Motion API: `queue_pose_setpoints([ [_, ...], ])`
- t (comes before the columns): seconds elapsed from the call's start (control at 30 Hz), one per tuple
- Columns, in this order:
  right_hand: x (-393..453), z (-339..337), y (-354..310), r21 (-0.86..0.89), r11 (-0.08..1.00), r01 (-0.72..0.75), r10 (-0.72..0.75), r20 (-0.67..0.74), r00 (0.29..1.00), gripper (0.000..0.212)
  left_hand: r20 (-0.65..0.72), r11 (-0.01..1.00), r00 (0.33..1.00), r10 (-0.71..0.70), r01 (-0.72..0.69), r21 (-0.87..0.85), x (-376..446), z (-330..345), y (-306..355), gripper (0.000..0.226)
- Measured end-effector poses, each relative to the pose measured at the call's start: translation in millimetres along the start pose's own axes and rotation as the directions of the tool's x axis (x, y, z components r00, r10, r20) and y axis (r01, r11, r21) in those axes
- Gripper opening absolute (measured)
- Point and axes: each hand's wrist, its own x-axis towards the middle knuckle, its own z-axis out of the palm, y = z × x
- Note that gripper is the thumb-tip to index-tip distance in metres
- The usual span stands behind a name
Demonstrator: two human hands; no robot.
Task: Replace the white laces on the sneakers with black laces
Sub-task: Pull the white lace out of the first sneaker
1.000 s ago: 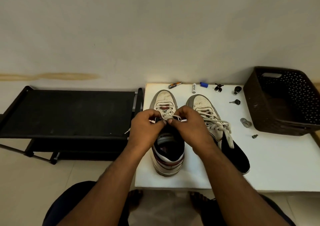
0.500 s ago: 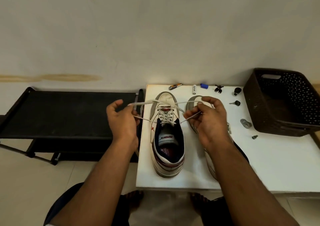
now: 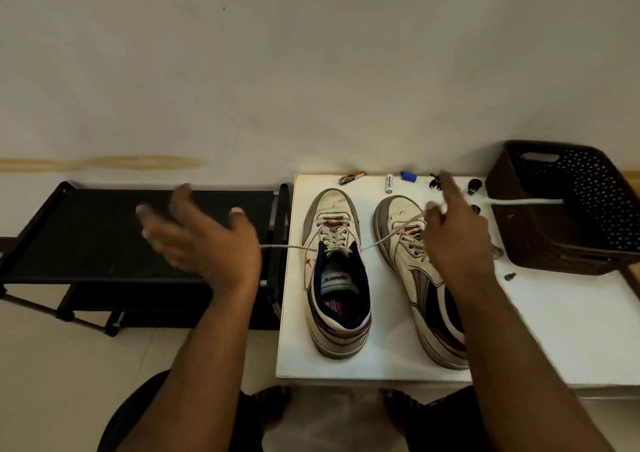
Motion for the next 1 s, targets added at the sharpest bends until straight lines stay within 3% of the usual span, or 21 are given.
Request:
queue_pose_setpoints([
  [0.07, -7, 1, -3, -0.315, 0.945, 0.083, -0.067, 0.063, 0.996, 0.048, 0.225, 0.957, 0.931, 0.289, -0.281, -0.065, -8, 5, 4, 0.034],
  [0.1, -11, 4, -7, -0.349, 0.921, 0.171, -0.149, 0.091, 0.985, 0.046, 0.417, 0.940, 0.843, 0.341, -0.295, -0.173, -13, 6, 7, 0.025],
  [0.17, -15, 14, -13, -0.273, 0.899, 0.341, -0.281, 0.235, 0.930, 0.040, 0.758, 0.950, 0.574, 0.310, -0.215, -0.225, -18, 6, 12, 0.025],
  [0.2, -18, 19, -16, -0.189, 0.908, 0.374, -0.297, 0.341, 0.892, 0.039, 0.843, 0.944, 0.458, 0.284, -0.290, -0.160, -19, 7, 12, 0.029],
  [0.27, -21, 31, -17, -0.121, 0.909, 0.399, -0.286, 0.514, 0.808, 0.039, 0.895, 0.901, 0.375, 0.240, -0.430, -0.062, -20, 10, 9, 0.036],
  [0.37, -20, 41, -14, -0.141, 0.898, 0.417, -0.285, 0.537, 0.794, 0.025, 0.868, 0.888, 0.411, 0.280, -0.454, -0.072, -23, 13, 7, 0.034],
  [0.47, -17, 43, -14, -0.118, 0.919, 0.376, -0.269, 0.509, 0.818, 0.014, 0.798, 0.866, 0.510, 0.321, -0.500, -0.029, -25, 14, 9, 0.022],
  [0.57, -14, 37, -7, -0.040, 0.977, 0.212, -0.163, 0.504, 0.848, 0.018, 0.754, 0.881, 0.594, 0.281, -0.472, 0.043, -19, 11, 5, 0.013],
  [0.67, -9, 31, 1, 0.046, 0.998, 0.031, -0.051, 0.552, 0.832, 0.020, 0.755, 0.911, 0.627, 0.193, -0.399, 0.099, -12, 4, 1, 0.011],
  [0.73, -9, 30, 1, 0.069, 0.998, 0.010, -0.047, 0.557, 0.829, 0.018, 0.756, 0.881, 0.607, 0.245, -0.466, 0.088, -16, 6, 3, 0.012],
  [0.8, -11, 31, 0, 0.090, 0.995, 0.037, -0.080, 0.541, 0.837, 0.017, 0.808, 0.813, 0.495, 0.320, -0.581, 0.034, -28, 11, 7, 0.034],
  [0.87, -12, 33, -1, 0.111, 0.992, 0.057, -0.108, 0.539, 0.835, 0.019, 0.855, 0.822, 0.410, 0.317, -0.569, -0.031, -43, 18, 10, 0.047],
  [1.0, -10, 36, -2, 0.116, 0.989, 0.093, -0.142, 0.551, 0.823, 0.022, 0.812, 0.850, 0.473, 0.341, -0.524, -0.052, -53, 28, 13, 0.033],
])
